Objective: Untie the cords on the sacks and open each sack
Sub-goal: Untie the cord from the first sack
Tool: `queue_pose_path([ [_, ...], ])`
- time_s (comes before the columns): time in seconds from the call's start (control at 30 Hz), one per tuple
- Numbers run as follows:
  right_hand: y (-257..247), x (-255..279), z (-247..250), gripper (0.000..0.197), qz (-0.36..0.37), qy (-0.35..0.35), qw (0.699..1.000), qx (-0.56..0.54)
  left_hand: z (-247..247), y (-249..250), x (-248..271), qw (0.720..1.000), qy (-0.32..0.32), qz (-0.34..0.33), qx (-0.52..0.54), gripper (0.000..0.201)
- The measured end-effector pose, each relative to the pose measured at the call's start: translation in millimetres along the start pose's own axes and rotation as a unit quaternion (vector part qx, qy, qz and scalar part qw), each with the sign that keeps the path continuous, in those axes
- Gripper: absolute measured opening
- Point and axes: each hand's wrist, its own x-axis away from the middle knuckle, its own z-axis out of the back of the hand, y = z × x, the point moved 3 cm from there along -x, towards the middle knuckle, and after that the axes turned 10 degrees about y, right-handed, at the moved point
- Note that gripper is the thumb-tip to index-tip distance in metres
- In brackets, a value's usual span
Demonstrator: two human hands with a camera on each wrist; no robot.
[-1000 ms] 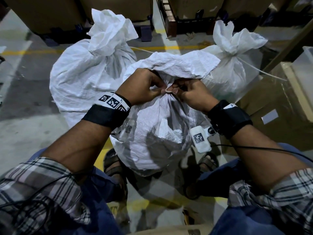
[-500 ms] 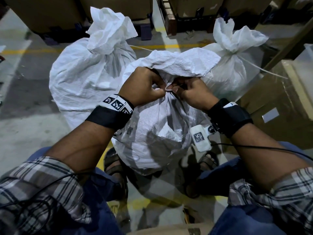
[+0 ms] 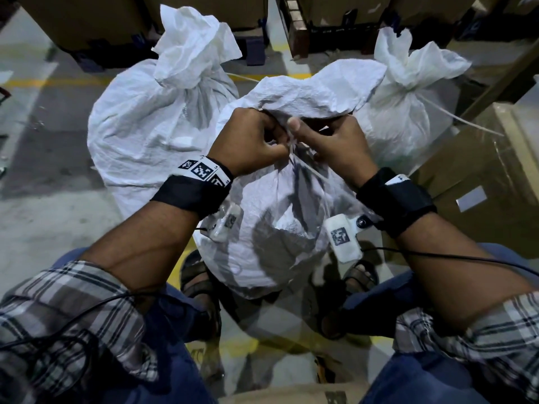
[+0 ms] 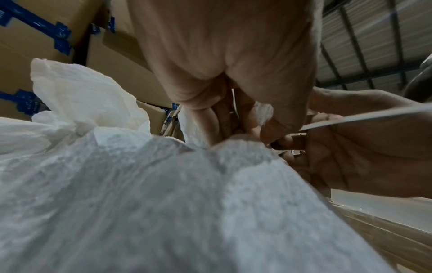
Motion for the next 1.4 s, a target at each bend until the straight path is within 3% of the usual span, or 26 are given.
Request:
queue_pose_path([
  [0.17, 1.2, -19.5, 0.4, 0.033, -0.009, 0.146, 0.983, 0.114, 2.8, 8.4, 0.0, 1.000, 0.002, -0.011, -0.009, 0.011],
  [0.27, 3.6, -25.9, -2.5, 0.025, -0.023, 0.143, 0.981, 0.127, 7.8, 8.9, -1.0, 0.999, 0.024, -0.023, -0.031, 0.011],
  [0.47, 23.3, -35.4, -1.6, 0.029, -0.129, 0.121, 0.965, 0.192, 7.8, 7.1, 1.6, 0.999, 0.007, -0.011, -0.033, 0.009],
  [0.57, 16.8, -31.3, -1.4, 0.036, -0.102, 0.137, 0.954, 0.247, 5.8, 4.3, 3.2, 1.000, 0.002, 0.003, -0.020, 0.008],
  [0.63, 5.6, -27.1, -1.0, 0.038, -0.087, 0.147, 0.960, 0.223, 7.3, 1.0, 3.0, 1.000, 0.003, 0.010, -0.009, 0.007],
  [0.77, -11.8, -5.4, -5.5, 0.010, -0.069, 0.009, 0.998, -0.009, 10.0, 1.4, 3.2, 1.000, -0.005, -0.004, 0.003, 0.007],
  [0.83, -18.9, 2.8, -6.2, 0.016, 0.022, -0.062, 0.995, 0.072, 10.7, 2.8, 2.6, 1.000, -0.001, -0.014, 0.003, 0.007],
  [0.9, -22.5, 4.8, -5.4, 0.021, 0.101, -0.088, 0.977, 0.163, 11.6, 2.3, 1.6, 1.000, -0.002, -0.015, 0.003, 0.008],
  [1.07, -22.5, 2.7, -8.3, 0.018, 0.182, -0.089, 0.958, 0.204, 15.2, 3.7, 2.7, 0.999, -0.014, -0.030, -0.009, 0.008],
  [1.27, -11.9, -4.5, -7.8, 0.019, 0.196, -0.106, 0.931, 0.290, 18.3, 2.4, 3.0, 1.000, 0.011, -0.024, -0.004, 0.011],
  [1.4, -12.2, -6.5, -0.6, 0.021, 0.167, -0.122, 0.947, 0.246, 16.5, 0.7, 4.5, 1.000, 0.005, -0.016, 0.001, 0.011],
])
